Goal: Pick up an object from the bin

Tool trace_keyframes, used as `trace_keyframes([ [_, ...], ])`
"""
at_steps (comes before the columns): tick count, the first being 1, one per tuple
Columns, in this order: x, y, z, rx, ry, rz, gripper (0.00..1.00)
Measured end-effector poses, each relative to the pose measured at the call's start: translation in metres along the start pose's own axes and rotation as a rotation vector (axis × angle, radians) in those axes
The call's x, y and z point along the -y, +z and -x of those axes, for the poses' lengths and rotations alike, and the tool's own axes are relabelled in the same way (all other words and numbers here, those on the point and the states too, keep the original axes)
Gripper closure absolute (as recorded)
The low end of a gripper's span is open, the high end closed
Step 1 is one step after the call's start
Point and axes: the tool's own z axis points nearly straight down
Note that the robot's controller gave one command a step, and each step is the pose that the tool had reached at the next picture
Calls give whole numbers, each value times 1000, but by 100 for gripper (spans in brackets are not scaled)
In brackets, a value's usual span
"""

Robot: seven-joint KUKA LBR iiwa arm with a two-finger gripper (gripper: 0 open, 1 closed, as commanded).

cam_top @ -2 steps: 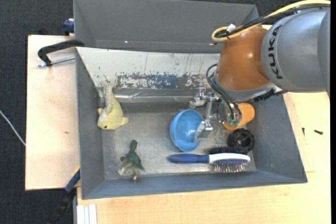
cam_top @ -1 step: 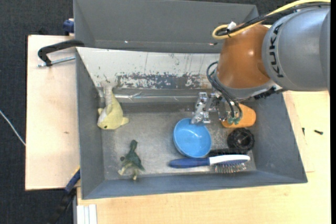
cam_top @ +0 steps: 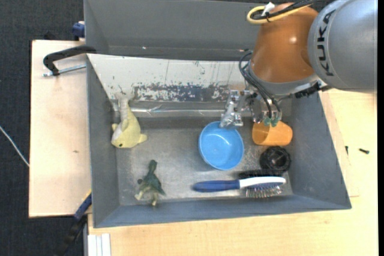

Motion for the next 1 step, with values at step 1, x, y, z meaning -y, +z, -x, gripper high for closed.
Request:
trace_keyframes([
  [1,-6,-76,12,4,-15,0,100],
])
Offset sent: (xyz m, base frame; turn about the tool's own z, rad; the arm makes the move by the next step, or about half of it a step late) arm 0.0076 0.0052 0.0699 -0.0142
